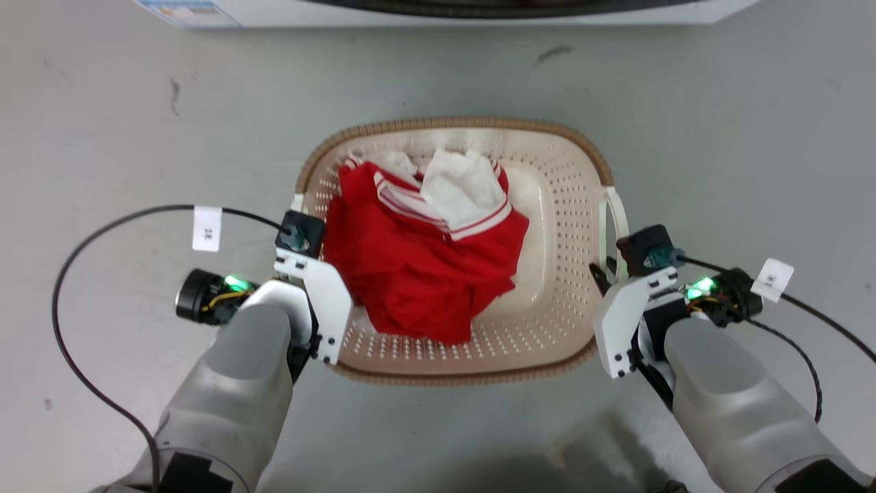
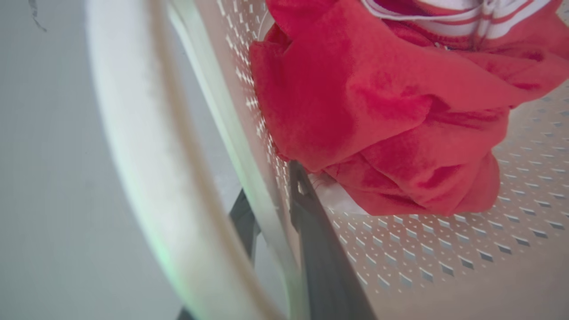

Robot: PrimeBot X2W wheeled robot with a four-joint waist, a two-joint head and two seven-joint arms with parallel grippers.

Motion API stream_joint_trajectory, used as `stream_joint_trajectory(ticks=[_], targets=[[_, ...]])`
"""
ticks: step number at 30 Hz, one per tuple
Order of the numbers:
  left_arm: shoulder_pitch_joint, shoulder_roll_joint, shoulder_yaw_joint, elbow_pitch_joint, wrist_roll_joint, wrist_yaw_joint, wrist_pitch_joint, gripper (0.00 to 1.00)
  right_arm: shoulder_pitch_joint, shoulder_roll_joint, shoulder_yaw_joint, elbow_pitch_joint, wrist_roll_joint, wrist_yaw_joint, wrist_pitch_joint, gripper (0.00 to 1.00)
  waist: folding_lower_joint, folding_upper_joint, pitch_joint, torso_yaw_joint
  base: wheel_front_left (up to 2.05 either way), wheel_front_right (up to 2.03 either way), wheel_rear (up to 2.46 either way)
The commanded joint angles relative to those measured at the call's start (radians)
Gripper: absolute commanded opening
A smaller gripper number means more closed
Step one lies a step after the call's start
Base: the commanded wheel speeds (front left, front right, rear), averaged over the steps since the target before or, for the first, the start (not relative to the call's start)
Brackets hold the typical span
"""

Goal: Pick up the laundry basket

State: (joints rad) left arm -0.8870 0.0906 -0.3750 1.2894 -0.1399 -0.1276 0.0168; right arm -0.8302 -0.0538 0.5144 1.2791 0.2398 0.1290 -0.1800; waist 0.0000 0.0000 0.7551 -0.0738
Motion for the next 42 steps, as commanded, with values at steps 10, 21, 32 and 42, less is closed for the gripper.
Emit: stream_joint_trajectory(ticks=[10,21,32,42], targets=[[0.101,-0.025,-0.044,-0.002,-0.066,-0.004,0.033,0.00,0.075,0.007,0.036,0.002,0.002,0.003,0.044,0.00,0.0000,0.0000,-0.174,0.017,0.00,0.00,0.00],[0.205,-0.015,-0.083,-0.002,-0.126,-0.004,0.055,0.00,0.147,0.006,0.089,-0.012,0.038,0.003,0.071,0.00,0.0000,0.0000,-0.321,0.030,0.00,0.00,0.00],[0.305,-0.001,-0.115,-0.002,-0.178,-0.004,0.075,0.00,0.229,0.005,0.148,-0.023,0.083,0.003,0.108,0.00,0.0000,0.0000,-0.466,0.024,0.00,0.00,0.00],[0.369,0.000,-0.138,-0.002,-0.204,-0.003,0.083,0.00,0.291,0.005,0.195,-0.025,0.113,0.003,0.140,0.00,0.0000,0.0000,-0.574,0.020,0.00,0.00,0.00]])
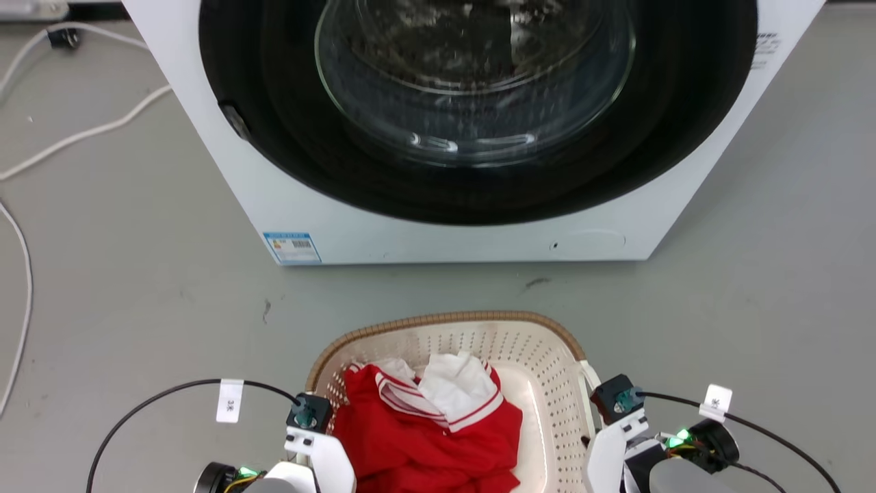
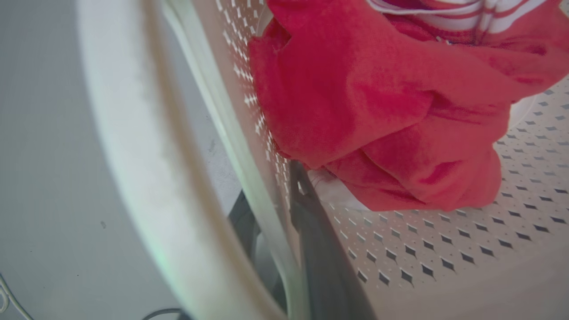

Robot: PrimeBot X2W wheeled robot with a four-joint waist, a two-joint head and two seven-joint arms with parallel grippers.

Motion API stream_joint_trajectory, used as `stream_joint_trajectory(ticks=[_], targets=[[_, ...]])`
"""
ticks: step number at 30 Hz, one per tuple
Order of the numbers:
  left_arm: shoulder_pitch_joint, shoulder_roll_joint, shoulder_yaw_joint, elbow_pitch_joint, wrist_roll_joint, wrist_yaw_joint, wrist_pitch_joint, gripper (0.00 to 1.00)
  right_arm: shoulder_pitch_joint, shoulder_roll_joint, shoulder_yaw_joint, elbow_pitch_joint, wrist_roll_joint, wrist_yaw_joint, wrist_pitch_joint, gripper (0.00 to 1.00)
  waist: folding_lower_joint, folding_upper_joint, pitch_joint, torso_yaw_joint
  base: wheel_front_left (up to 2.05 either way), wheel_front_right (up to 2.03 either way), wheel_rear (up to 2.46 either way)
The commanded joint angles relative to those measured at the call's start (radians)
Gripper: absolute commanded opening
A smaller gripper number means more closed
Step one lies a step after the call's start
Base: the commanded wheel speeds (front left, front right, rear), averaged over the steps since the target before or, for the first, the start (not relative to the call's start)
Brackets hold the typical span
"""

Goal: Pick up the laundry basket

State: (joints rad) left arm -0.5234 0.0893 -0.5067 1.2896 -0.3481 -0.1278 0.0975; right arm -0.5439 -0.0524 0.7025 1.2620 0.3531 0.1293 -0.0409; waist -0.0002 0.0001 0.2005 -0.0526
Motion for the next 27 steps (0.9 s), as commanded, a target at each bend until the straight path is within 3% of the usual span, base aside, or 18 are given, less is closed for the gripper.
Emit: stream_joint_trajectory(ticks=[1,15,27], targets=[[0.010,0.002,-0.009,-0.002,0.001,-0.003,0.003,0.00,0.009,0.004,0.011,-0.008,0.004,0.003,0.001,0.00,0.0002,-0.0001,-0.030,-0.001,0.00,0.00,0.00],[0.079,-0.005,-0.047,-0.002,-0.041,-0.003,0.051,0.00,0.076,0.004,0.057,-0.003,0.036,0.002,0.033,0.00,0.0002,-0.0001,-0.156,0.007,0.00,0.00,0.00],[0.087,-0.005,-0.094,-0.002,-0.093,-0.003,0.096,0.00,0.090,0.004,0.090,-0.002,0.062,0.002,0.052,0.00,0.0002,-0.0001,-0.196,0.010,0.00,0.00,0.00]])
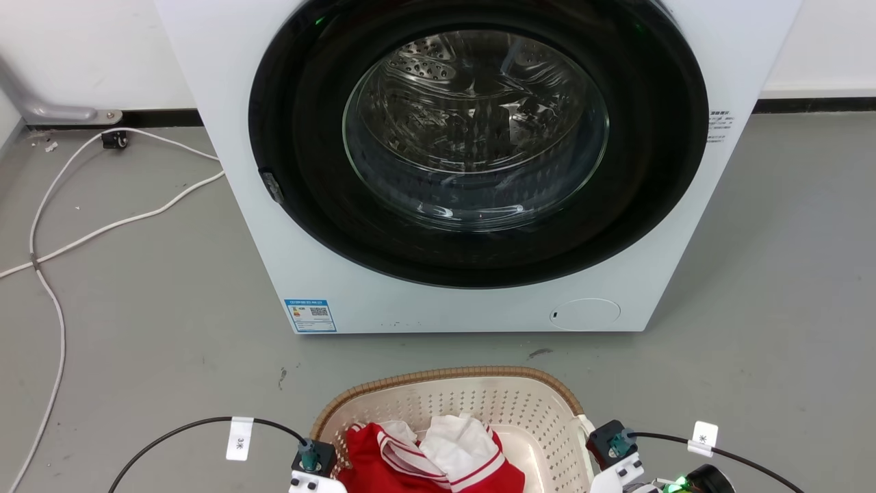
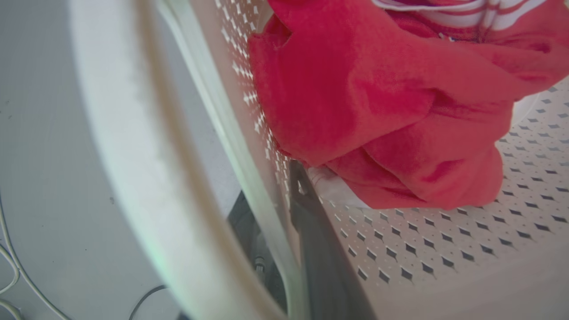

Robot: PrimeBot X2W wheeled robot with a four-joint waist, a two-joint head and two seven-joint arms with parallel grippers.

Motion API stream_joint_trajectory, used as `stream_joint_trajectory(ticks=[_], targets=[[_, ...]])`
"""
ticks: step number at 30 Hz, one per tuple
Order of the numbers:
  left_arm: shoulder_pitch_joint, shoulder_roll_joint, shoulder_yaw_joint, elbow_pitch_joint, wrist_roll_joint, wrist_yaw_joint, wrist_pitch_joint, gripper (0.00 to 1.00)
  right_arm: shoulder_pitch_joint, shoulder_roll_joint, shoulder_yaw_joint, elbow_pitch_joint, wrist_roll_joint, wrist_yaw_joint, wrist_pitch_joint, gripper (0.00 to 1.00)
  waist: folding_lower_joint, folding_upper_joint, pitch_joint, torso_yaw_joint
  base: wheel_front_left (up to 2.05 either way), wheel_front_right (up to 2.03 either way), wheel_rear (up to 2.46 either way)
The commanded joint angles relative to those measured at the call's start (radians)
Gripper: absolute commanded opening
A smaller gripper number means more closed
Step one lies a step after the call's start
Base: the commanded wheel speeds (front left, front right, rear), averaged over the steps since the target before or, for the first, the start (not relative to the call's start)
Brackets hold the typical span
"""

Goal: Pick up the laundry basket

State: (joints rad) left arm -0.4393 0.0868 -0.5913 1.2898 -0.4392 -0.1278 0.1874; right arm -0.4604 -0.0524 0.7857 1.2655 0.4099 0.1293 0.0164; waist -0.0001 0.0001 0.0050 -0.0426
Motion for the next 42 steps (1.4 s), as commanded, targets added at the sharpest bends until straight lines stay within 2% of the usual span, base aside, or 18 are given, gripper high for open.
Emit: stream_joint_trajectory(ticks=[1,11,42], targets=[[0.000,-0.002,-0.014,-0.003,-0.006,-0.003,0.010,0.00,0.006,0.004,0.011,-0.006,0.006,0.002,-0.001,0.00,0.0001,-0.0001,-0.001,0.001,0.00,0.00,0.00],[-0.016,0.002,-0.055,-0.010,-0.048,-0.003,0.019,0.00,-0.004,0.004,0.039,-0.010,0.032,0.002,0.024,0.00,0.0001,-0.0001,0.001,0.000,0.00,0.00,0.00],[-0.041,0.006,-0.153,-0.010,-0.151,-0.004,-0.005,0.00,-0.028,0.006,0.085,0.007,0.079,0.003,0.010,0.00,0.0001,-0.0001,0.013,0.005,0.00,0.00,0.00]])
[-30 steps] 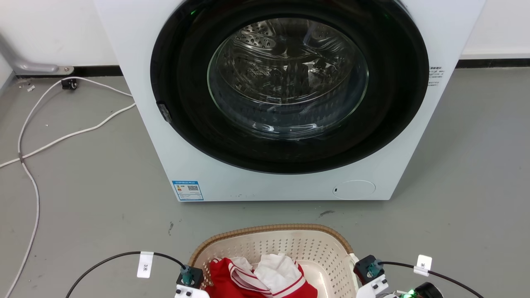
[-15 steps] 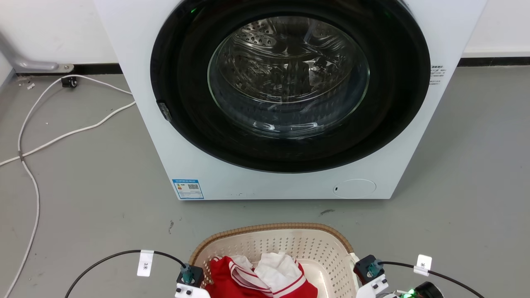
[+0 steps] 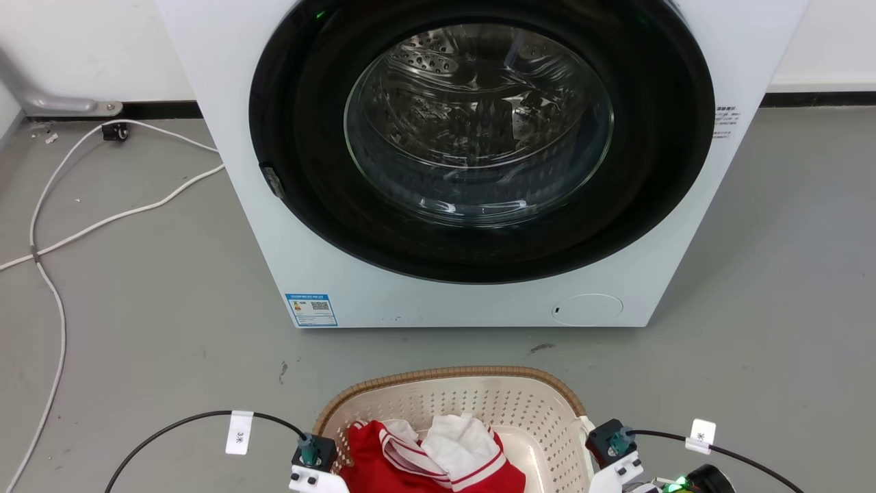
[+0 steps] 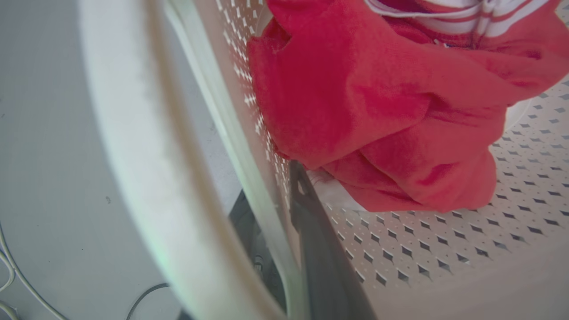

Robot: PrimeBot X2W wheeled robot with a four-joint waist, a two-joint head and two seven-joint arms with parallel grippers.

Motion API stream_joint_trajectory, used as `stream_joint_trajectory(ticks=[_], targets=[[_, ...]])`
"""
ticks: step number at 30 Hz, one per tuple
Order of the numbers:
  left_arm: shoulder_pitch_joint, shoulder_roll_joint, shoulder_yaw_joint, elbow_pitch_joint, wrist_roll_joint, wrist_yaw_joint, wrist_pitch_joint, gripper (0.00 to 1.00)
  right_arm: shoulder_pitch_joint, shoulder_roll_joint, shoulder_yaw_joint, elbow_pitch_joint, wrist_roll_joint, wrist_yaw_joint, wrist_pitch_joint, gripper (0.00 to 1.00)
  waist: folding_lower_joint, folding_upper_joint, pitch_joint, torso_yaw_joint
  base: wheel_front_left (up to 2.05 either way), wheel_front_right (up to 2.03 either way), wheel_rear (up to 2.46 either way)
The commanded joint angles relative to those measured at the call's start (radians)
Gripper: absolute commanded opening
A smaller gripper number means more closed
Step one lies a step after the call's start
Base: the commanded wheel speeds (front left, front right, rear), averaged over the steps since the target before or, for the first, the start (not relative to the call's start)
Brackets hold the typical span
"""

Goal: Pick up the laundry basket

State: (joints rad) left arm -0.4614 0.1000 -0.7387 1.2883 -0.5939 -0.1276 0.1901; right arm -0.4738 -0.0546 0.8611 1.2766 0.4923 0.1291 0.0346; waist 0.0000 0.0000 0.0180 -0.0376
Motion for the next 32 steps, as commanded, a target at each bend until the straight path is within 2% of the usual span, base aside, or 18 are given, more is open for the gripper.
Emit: stream_joint_trajectory(ticks=[1,32], targets=[[-0.019,-0.007,-0.008,-0.008,0.001,-0.004,-0.008,0.00,-0.015,0.008,0.010,-0.004,-0.002,0.003,-0.008,0.00,0.0000,0.0000,0.000,-0.001,0.00,0.00,0.00],[-0.024,-0.003,-0.078,-0.004,-0.061,-0.004,-0.025,0.00,-0.016,0.008,0.032,0.004,0.020,0.003,-0.016,0.00,0.0000,0.0000,0.010,-0.003,0.00,0.00,0.00]])
